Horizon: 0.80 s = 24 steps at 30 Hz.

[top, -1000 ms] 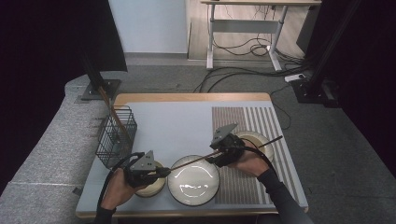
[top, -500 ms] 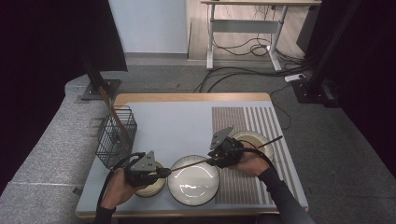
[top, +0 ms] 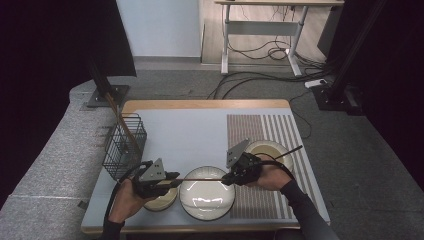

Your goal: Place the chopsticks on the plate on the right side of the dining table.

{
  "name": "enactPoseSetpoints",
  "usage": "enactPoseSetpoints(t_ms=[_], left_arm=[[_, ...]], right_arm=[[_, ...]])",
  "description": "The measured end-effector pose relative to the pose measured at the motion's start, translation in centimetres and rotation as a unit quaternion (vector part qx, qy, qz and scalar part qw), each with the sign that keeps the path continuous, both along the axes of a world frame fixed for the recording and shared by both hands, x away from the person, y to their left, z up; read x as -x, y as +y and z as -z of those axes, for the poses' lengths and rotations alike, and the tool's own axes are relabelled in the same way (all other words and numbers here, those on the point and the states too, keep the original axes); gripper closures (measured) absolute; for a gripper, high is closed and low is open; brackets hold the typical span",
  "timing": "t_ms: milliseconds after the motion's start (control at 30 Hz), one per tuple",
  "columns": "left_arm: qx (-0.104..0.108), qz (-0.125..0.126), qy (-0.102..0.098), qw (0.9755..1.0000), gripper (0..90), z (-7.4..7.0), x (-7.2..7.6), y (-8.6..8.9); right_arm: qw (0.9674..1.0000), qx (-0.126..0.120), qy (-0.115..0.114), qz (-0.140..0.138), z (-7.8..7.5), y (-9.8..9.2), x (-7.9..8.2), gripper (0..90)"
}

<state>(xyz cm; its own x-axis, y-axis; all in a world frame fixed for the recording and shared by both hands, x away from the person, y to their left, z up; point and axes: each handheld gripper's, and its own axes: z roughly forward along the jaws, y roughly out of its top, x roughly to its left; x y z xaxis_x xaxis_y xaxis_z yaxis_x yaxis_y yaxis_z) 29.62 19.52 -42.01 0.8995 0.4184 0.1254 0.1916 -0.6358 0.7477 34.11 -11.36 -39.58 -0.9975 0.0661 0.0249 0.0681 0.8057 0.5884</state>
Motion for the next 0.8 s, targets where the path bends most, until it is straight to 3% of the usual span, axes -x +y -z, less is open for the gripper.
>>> enactPoseSetpoints(t_ms=[133, 400, 667, 800], left_arm=[[0.015, -0.030, -0.003, 0.9994, 55.2, -0.1, -0.1, 0.2], [0.029, -0.083, -0.011, 0.9960, 29.4, -0.1, 0.1, 0.7], [0.042, -0.107, -0.010, 0.9933, 15.5, -0.4, 0.6, 1.3], [0.045, -0.113, -0.005, 0.9926, 13.7, -0.2, 1.0, 1.8]], right_arm=[[0.9999, -0.003, -0.004, 0.011, -0.1, -0.2, 0.1, 84.5], [0.9978, -0.002, -0.013, 0.065, 0.2, -1.0, -0.2, 84.4], [0.9944, -0.006, -0.024, 0.103, 0.1, -2.2, -0.3, 84.4], [0.9913, -0.006, -0.028, 0.129, 0.0, -2.9, -0.5, 84.4]])
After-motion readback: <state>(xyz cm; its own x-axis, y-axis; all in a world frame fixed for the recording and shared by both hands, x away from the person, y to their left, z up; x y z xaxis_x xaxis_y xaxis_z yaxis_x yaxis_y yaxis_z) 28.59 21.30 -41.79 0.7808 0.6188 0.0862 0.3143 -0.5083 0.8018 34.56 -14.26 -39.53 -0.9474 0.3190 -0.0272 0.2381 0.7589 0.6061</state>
